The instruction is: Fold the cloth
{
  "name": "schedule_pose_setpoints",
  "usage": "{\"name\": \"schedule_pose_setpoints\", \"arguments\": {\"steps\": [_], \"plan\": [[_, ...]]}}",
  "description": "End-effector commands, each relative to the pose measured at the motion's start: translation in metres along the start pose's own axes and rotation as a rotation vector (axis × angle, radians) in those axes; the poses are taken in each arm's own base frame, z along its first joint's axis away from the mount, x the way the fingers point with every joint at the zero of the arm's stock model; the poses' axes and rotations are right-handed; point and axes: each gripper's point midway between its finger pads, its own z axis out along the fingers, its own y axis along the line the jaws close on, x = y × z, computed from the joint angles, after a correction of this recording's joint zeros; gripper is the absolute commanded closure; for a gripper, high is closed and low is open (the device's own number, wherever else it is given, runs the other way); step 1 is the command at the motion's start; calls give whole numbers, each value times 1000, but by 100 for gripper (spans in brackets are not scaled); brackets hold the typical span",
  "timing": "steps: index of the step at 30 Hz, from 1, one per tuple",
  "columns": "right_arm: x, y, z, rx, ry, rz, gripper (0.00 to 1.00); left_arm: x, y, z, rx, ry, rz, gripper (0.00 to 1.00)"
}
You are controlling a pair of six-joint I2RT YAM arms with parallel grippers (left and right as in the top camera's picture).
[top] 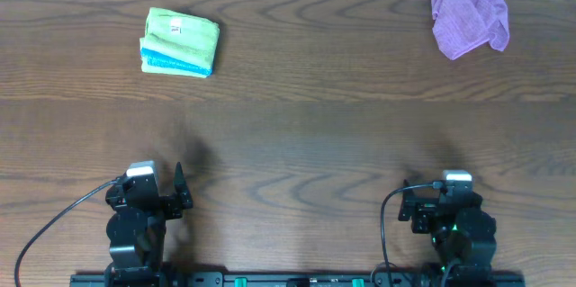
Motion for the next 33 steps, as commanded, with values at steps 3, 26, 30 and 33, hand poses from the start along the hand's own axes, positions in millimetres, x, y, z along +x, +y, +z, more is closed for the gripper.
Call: {"name": "schedule_pose_setpoints", "arguments": {"steps": [3, 26, 30, 33], "plan": [[3, -2, 1, 12, 4, -11, 1, 8, 2, 2, -14, 18, 10, 5], [-33, -16, -1, 66, -31, 233, 1, 8, 2, 2, -14, 18, 10, 5], [-74, -31, -2, 123, 19, 277, 1, 8, 2, 2, -14, 18, 11, 5], [-118, -44, 1, 158, 71, 298, 1, 8, 2, 2, -14, 18, 11, 5]]}}
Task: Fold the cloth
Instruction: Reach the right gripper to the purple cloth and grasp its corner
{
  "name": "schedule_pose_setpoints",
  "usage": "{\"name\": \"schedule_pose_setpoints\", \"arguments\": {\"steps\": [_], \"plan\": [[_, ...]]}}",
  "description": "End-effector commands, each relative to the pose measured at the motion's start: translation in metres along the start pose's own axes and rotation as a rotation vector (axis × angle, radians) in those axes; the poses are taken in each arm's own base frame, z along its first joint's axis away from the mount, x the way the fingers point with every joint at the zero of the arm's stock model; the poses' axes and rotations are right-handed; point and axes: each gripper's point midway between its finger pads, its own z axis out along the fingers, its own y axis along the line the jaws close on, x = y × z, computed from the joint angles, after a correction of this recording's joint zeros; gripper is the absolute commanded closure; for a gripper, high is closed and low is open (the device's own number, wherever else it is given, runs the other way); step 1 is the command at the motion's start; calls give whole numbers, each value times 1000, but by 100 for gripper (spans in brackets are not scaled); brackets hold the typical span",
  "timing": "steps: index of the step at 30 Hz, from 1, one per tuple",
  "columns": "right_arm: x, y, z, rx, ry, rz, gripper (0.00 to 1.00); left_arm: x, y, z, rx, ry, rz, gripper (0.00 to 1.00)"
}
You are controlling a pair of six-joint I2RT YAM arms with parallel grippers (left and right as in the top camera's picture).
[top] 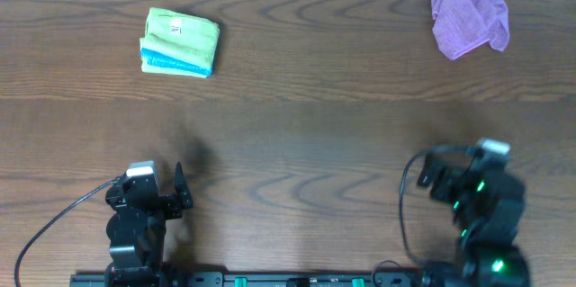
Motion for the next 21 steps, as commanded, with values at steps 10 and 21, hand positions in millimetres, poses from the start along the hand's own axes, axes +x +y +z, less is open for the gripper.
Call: {"name": "schedule_pose_setpoints", "arguments": {"steps": [10, 21], "plan": [[-145, -5, 62, 80, 182, 66, 1, 8, 2, 2, -14, 19, 11, 5], [-204, -30, 173, 91, 203, 61, 1, 8, 2, 2, -14, 19, 10, 5]]}}
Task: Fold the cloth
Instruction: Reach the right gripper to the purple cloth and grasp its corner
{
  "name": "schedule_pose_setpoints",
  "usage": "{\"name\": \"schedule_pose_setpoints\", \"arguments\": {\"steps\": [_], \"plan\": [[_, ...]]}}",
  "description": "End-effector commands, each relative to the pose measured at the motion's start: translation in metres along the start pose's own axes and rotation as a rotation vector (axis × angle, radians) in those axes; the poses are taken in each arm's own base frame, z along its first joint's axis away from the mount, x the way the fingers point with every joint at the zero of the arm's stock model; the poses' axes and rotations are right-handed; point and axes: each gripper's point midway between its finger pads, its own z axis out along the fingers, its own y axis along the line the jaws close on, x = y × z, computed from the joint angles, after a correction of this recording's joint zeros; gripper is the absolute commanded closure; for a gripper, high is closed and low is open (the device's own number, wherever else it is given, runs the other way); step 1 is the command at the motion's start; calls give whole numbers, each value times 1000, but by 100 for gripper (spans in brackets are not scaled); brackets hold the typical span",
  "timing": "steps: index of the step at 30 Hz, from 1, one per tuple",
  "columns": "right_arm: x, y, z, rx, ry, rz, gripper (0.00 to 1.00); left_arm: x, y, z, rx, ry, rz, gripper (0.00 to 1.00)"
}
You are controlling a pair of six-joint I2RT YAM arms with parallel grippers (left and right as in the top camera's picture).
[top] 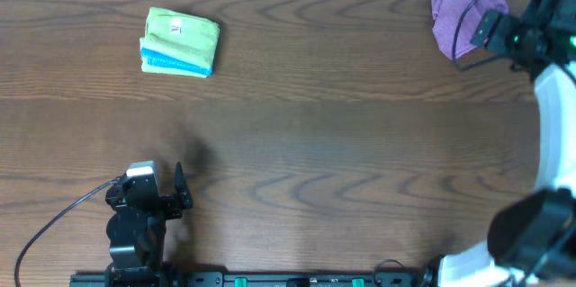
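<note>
A crumpled purple cloth [453, 19] lies at the table's far right corner, near the back edge. My right arm reaches far back along the right side, and its gripper [492, 24] hovers at the cloth's right edge, covering part of it. From above its fingers are hidden by the wrist, so its state cannot be told. My left gripper [181, 192] stays parked at the front left, its fingers showing as one narrow dark blade with nothing in them.
A folded stack of green and blue cloths [179, 42] sits at the back left. The table's back edge runs just behind both cloths. The right arm's white links [553, 134] stretch along the right border.
My right arm has gone from the front right of the table to the far right corner, with its gripper now at the purple cloth's right edge. The left arm and both cloths are unchanged.
Both arms first sat parked at the front edge, the purple cloth crumpled at the back right. Then the right arm stood raised and turned a little to the right. Now it is stretched out to the cloth, while the left arm has stayed parked.
</note>
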Motion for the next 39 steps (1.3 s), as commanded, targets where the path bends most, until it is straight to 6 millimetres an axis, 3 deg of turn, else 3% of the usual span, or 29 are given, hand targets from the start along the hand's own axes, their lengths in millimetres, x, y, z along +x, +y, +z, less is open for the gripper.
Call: {"name": "schedule_pose_setpoints", "arguments": {"steps": [1, 4, 9, 15, 22, 29, 35, 39], "plan": [[-16, -6, 32, -14, 8, 2, 1, 8, 2, 2, -14, 19, 10, 5], [-24, -2, 63, -52, 21, -14, 1, 8, 2, 2, -14, 19, 10, 5], [-27, 6, 92, -95, 2, -68, 1, 8, 2, 2, -14, 19, 10, 5], [-18, 6, 116, -91, 13, -67, 1, 8, 2, 2, -14, 19, 10, 5], [2, 4, 184, -110, 14, -18, 1, 8, 2, 2, -14, 19, 10, 5], [10, 9, 217, -154, -7, 39, 2, 8, 2, 2, -14, 19, 10, 5], [19, 18, 227, -179, 9, 43, 14, 8, 2, 2, -14, 19, 10, 5], [20, 25, 227, -187, 8, 33, 36, 8, 2, 2, -14, 19, 10, 5]]}}
